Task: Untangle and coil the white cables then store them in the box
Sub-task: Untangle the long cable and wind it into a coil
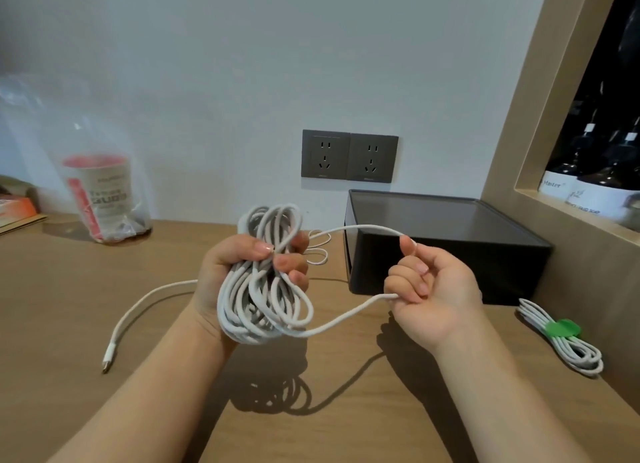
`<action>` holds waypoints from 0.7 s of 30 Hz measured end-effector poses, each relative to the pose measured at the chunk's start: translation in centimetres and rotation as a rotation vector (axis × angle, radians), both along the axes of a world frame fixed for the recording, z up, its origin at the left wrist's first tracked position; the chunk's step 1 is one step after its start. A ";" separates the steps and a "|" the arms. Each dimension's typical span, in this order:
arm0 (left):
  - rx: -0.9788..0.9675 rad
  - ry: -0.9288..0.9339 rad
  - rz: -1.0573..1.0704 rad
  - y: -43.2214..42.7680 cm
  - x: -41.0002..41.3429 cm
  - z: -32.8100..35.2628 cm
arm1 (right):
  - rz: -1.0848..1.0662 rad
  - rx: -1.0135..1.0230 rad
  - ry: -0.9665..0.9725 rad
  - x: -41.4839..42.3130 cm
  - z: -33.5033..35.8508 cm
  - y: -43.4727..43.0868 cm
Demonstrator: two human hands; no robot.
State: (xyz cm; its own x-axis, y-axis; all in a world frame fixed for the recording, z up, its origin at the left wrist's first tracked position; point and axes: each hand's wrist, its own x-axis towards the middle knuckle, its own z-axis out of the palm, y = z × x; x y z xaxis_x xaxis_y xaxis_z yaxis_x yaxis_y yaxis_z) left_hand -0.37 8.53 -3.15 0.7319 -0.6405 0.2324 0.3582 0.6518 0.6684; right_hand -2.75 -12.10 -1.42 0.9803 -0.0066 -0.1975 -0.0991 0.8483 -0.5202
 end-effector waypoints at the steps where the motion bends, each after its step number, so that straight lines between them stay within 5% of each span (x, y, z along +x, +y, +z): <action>1: 0.030 -0.015 -0.034 -0.2 0.0 -0.2 | -0.008 -0.002 0.010 0.1 -0.1 0.1; 6: 0.174 -0.061 -0.202 -1.0 0.2 -0.7 | -0.014 -0.175 0.026 0.3 -0.3 0.6; 11: 0.265 -0.058 -0.282 -0.8 0.6 -1.0 | -0.087 -0.920 0.051 0.4 -0.5 0.7; 21: 0.416 -0.038 -0.265 -0.7 0.5 -0.6 | 0.074 -0.569 0.055 -0.1 -0.2 0.3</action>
